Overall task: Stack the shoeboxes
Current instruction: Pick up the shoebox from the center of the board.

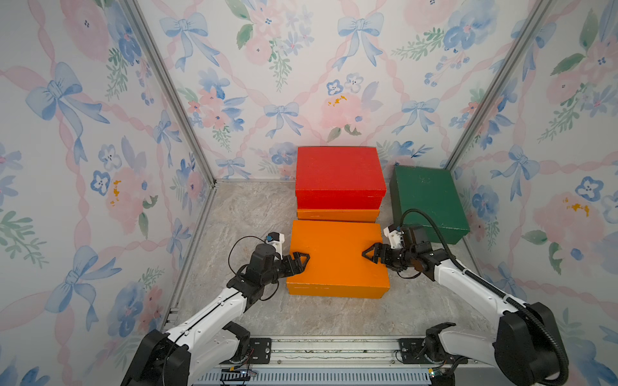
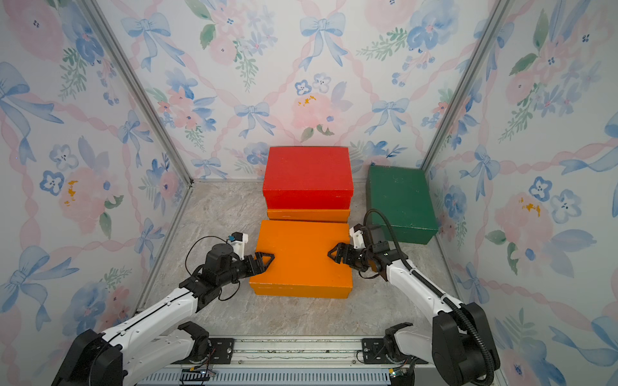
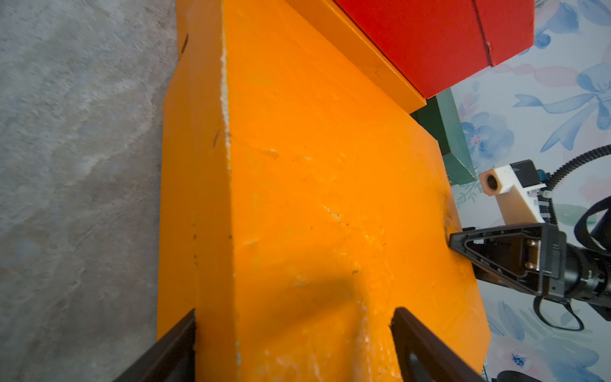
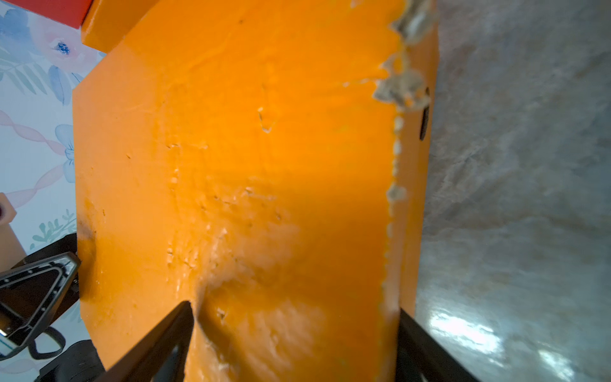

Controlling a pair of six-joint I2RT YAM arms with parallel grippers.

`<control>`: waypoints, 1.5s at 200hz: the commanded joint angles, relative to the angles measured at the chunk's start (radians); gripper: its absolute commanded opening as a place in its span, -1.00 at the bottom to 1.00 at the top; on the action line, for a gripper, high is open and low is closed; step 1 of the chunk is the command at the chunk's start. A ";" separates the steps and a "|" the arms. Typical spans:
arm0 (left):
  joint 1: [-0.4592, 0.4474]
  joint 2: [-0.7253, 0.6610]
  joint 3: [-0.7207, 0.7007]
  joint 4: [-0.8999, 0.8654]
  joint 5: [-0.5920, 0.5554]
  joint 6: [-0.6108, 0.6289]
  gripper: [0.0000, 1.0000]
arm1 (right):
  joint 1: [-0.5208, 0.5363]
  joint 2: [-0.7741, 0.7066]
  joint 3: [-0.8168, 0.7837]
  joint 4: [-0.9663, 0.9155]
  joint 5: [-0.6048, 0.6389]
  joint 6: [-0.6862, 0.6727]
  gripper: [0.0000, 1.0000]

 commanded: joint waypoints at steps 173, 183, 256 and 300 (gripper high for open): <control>-0.055 -0.090 0.138 -0.016 0.053 -0.008 0.68 | 0.067 -0.105 0.192 -0.110 -0.042 -0.018 0.73; -0.059 -0.095 0.146 -0.022 0.050 -0.009 0.68 | 0.068 -0.110 0.203 -0.119 -0.043 -0.021 0.73; -0.083 -0.129 0.201 -0.068 0.026 -0.004 0.67 | 0.068 -0.152 0.271 -0.175 -0.047 -0.025 0.72; -0.100 -0.135 0.253 -0.092 0.012 0.003 0.68 | 0.069 -0.169 0.315 -0.204 -0.049 -0.031 0.72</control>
